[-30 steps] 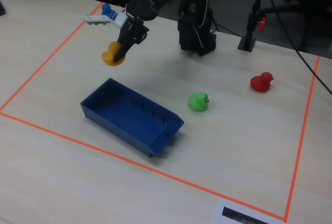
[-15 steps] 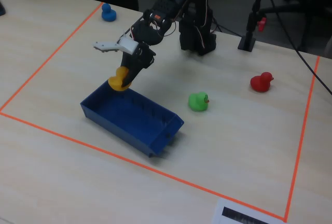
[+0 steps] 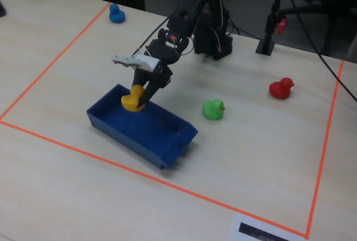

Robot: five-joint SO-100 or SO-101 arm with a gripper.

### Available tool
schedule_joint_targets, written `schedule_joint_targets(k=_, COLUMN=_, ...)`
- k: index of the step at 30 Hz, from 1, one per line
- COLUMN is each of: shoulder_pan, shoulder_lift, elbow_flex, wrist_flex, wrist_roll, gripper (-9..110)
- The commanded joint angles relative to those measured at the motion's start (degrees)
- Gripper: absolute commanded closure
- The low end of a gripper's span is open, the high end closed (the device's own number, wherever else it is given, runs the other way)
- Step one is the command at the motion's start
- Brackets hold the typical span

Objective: Grasp yellow duck and put it into box.

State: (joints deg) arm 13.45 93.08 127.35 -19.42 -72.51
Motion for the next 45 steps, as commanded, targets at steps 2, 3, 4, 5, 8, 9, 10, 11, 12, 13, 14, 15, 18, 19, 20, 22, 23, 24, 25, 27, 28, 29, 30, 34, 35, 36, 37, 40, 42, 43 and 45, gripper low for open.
schedule_joint_targets(k=2, shoulder_pan=2.8, shoulder_lift=0.1, elbow_flex=-1.5, wrist_flex=1.7, wrist_roll=-0.4, gripper=98)
schedule_joint_targets(k=3, shoulder_pan=3.2, shoulder_lift=0.2, elbow_flex=-1.0, wrist_flex=1.8, wrist_roll=-0.4, gripper=97)
schedule_joint_targets(k=4, shoulder_pan=3.5, shoulder_lift=0.3, elbow_flex=-0.6, wrist_flex=2.1, wrist_roll=-0.4, gripper=95)
schedule_joint_targets(k=5, shoulder_pan=3.9, shoulder_lift=0.4, elbow_flex=-0.4, wrist_flex=2.9, wrist_roll=-0.4, gripper=92)
schedule_joint_targets(k=8, shoulder_pan=4.6, shoulder_lift=0.9, elbow_flex=-0.3, wrist_flex=6.0, wrist_roll=-1.3, gripper=83)
schedule_joint_targets(k=9, shoulder_pan=4.7, shoulder_lift=1.0, elbow_flex=-0.3, wrist_flex=6.9, wrist_roll=-1.4, gripper=83)
schedule_joint_targets(k=10, shoulder_pan=4.9, shoulder_lift=1.2, elbow_flex=-0.3, wrist_flex=7.7, wrist_roll=-1.4, gripper=83)
schedule_joint_targets(k=11, shoulder_pan=5.0, shoulder_lift=1.5, elbow_flex=-0.1, wrist_flex=8.2, wrist_roll=-1.4, gripper=81)
schedule_joint_targets(k=12, shoulder_pan=5.1, shoulder_lift=1.7, elbow_flex=0.2, wrist_flex=8.3, wrist_roll=-1.4, gripper=78)
schedule_joint_targets(k=13, shoulder_pan=5.2, shoulder_lift=1.8, elbow_flex=0.4, wrist_flex=8.5, wrist_roll=-1.3, gripper=76)
schedule_joint_targets(k=14, shoulder_pan=5.2, shoulder_lift=2.0, elbow_flex=0.5, wrist_flex=8.5, wrist_roll=-1.2, gripper=75)
schedule_joint_targets(k=15, shoulder_pan=5.2, shoulder_lift=2.3, elbow_flex=0.6, wrist_flex=8.5, wrist_roll=-1.1, gripper=75)
schedule_joint_targets(k=18, shoulder_pan=5.2, shoulder_lift=3.0, elbow_flex=0.6, wrist_flex=9.1, wrist_roll=-0.9, gripper=70)
schedule_joint_targets(k=19, shoulder_pan=5.2, shoulder_lift=3.3, elbow_flex=0.7, wrist_flex=9.4, wrist_roll=-0.9, gripper=70)
schedule_joint_targets(k=20, shoulder_pan=5.2, shoulder_lift=3.5, elbow_flex=0.7, wrist_flex=9.8, wrist_roll=-0.9, gripper=70)
schedule_joint_targets(k=22, shoulder_pan=5.2, shoulder_lift=4.5, elbow_flex=0.4, wrist_flex=10.8, wrist_roll=-0.5, gripper=71)
schedule_joint_targets(k=23, shoulder_pan=5.2, shoulder_lift=5.1, elbow_flex=-0.4, wrist_flex=12.2, wrist_roll=-0.2, gripper=75)
schedule_joint_targets(k=24, shoulder_pan=5.4, shoulder_lift=6.1, elbow_flex=-1.3, wrist_flex=14.2, wrist_roll=0.5, gripper=83)
schedule_joint_targets(k=25, shoulder_pan=5.6, shoulder_lift=7.4, elbow_flex=-2.9, wrist_flex=16.9, wrist_roll=1.8, gripper=92)
schedule_joint_targets(k=27, shoulder_pan=6.2, shoulder_lift=11.6, elbow_flex=-5.4, wrist_flex=23.5, wrist_roll=4.0, gripper=101)
schedule_joint_targets(k=28, shoulder_pan=6.3, shoulder_lift=14.3, elbow_flex=-5.5, wrist_flex=25.5, wrist_roll=4.5, gripper=101)
schedule_joint_targets(k=29, shoulder_pan=6.6, shoulder_lift=17.5, elbow_flex=-5.2, wrist_flex=27.2, wrist_roll=4.8, gripper=101)
schedule_joint_targets(k=30, shoulder_pan=6.7, shoulder_lift=21.1, elbow_flex=-4.5, wrist_flex=29.2, wrist_roll=5.0, gripper=101)
schedule_joint_targets(k=34, shoulder_pan=6.2, shoulder_lift=41.0, elbow_flex=1.0, wrist_flex=42.7, wrist_roll=4.6, gripper=101)
schedule_joint_targets(k=35, shoulder_pan=5.4, shoulder_lift=47.2, elbow_flex=3.0, wrist_flex=47.5, wrist_roll=3.4, gripper=101)
schedule_joint_targets(k=36, shoulder_pan=4.2, shoulder_lift=53.3, elbow_flex=5.2, wrist_flex=52.6, wrist_roll=2.1, gripper=101)
schedule_joint_targets(k=37, shoulder_pan=2.6, shoulder_lift=58.7, elbow_flex=7.1, wrist_flex=58.3, wrist_roll=0.7, gripper=101)
schedule_joint_targets(k=40, shoulder_pan=-3.0, shoulder_lift=69.3, elbow_flex=12.2, wrist_flex=76.8, wrist_roll=-3.9, gripper=101)
schedule_joint_targets(k=42, shoulder_pan=-6.9, shoulder_lift=73.8, elbow_flex=16.3, wrist_flex=86.8, wrist_roll=-4.4, gripper=101)
schedule_joint_targets(k=43, shoulder_pan=-8.8, shoulder_lift=76.1, elbow_flex=19.0, wrist_flex=90.6, wrist_roll=-5.8, gripper=101)
schedule_joint_targets(k=45, shoulder_pan=-11.2, shoulder_lift=80.3, elbow_flex=24.4, wrist_flex=95.3, wrist_roll=-7.9, gripper=101)
